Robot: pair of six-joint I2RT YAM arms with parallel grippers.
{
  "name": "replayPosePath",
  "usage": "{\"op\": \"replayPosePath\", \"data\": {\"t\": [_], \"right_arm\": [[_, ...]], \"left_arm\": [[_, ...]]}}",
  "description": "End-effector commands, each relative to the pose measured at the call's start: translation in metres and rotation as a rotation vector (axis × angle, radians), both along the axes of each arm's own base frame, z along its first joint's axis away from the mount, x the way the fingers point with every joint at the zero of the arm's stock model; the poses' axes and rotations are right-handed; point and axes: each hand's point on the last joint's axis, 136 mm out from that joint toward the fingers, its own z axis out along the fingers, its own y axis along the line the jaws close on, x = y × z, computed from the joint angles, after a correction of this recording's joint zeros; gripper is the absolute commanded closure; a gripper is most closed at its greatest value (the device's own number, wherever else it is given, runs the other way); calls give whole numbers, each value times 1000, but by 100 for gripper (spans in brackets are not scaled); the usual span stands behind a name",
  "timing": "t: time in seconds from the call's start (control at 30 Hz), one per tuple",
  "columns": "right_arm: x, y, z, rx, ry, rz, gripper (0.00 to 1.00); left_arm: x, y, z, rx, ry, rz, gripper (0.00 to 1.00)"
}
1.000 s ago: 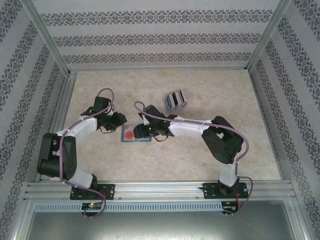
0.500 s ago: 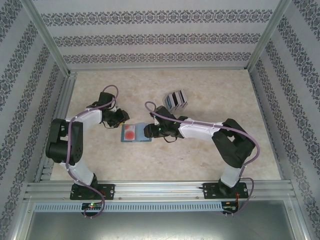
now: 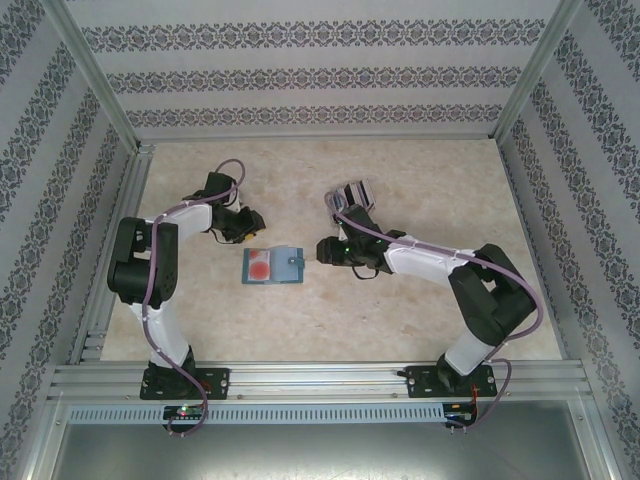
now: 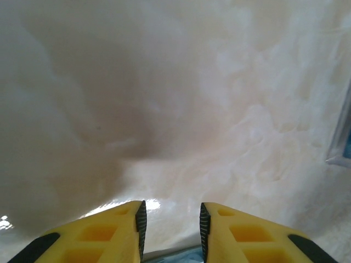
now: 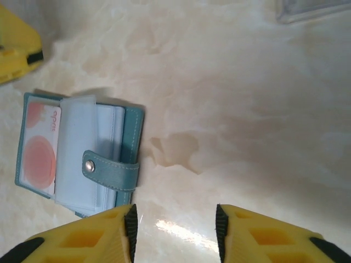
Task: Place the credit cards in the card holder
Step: Rotate the card holder at the center of the table.
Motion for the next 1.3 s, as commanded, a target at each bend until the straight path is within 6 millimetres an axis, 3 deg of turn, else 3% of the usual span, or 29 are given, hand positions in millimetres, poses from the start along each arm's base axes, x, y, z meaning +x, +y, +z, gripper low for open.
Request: {"op": "replayPosePath", "data": {"t": [0.0,0.1,0.33,0.53,0.63,0.8,0.93,1.1,1.27], "right_arm": [[6,-18,12,31,-30,-60,57],[5,-17,17,62,-20,-47,59],[-15,21,8,81,26,69,61],[-44,62,-3,143,100,155,64],[-48,73,-14,173,140,151,65],[-34,82,-31,183,166,117,65],[-11,92,-37,176,150,123,65],[16,112,-38,204,157,162,64],[31,133,-30,239,172,217,64]], "left_arm": [[-23,-1,-9,13,55,-48,66],[-39,2,-14,24,78,-52,66],[-72,6,-21,34,123,-50,67],[-102,4,-10,5,138,-31,68],[-121,-1,-7,-2,153,-27,68],[-149,-21,-8,-27,179,-41,68],[-163,-39,-11,-33,189,-62,69],[-168,-58,-12,-36,181,-82,69],[-161,-75,-15,-46,156,-87,69]]}}
